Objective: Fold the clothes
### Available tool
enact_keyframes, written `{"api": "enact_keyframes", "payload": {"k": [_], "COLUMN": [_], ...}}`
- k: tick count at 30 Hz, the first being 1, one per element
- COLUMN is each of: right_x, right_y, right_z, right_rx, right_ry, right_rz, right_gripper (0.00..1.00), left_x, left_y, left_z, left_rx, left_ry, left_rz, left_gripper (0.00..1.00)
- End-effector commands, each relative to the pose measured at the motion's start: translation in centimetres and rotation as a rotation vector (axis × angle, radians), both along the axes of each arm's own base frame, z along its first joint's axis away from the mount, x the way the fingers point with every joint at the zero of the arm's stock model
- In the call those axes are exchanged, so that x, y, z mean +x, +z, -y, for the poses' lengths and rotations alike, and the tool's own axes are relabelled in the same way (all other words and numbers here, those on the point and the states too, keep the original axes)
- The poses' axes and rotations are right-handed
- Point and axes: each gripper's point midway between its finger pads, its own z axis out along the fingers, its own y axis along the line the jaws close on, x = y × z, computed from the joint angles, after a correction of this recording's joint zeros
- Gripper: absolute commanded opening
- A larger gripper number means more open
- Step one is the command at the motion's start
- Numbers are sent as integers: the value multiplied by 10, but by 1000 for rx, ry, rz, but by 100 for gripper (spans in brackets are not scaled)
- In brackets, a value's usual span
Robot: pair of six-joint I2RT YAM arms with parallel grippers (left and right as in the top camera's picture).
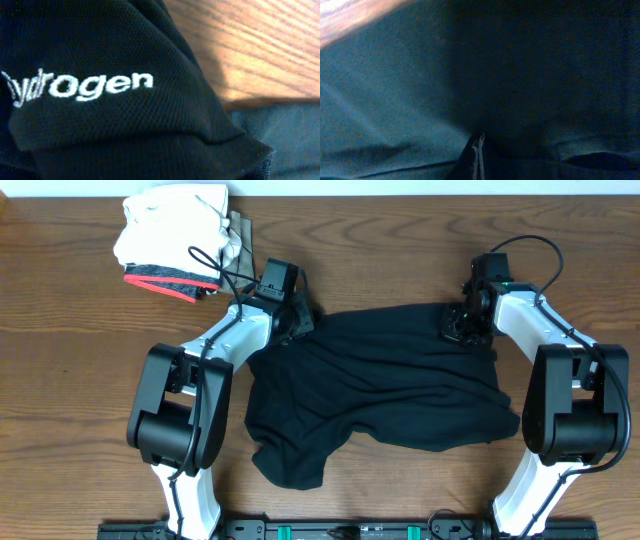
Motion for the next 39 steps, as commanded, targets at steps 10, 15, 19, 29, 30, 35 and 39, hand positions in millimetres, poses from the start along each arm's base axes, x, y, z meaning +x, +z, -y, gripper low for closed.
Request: {"api": "enact_keyframes", "payload": {"k": [10,15,19,29,30,35,39], "right_x": [19,26,32,63,67,81,92], "right_y": [-23,-49,-58,-46,-44,-41,-38], "right_z": [48,74,98,130,130,127,122], "right_rx": [-159,-166,-175,-172,-171,-167,-168], "right_ry": [-110,-167,-195,-198,-197,-194,-187], "right_rz": [30,36,59,217,235,292,337], "right_gripper": [4,5,6,10,10,13,16], "left_x": [19,28,32,73,79,107,128], "left_y": [0,-8,-30,-54,-51,-31,-7], "left_z": [15,28,32,31,30,28,25], "left_rx": [-11,15,36,59,65,74,90], "left_ry": [-14,-22,-2,64,77,134,186], "left_rz": [90,147,155,321,346,468,550], "left_gripper": [6,6,6,6,6,6,6]}}
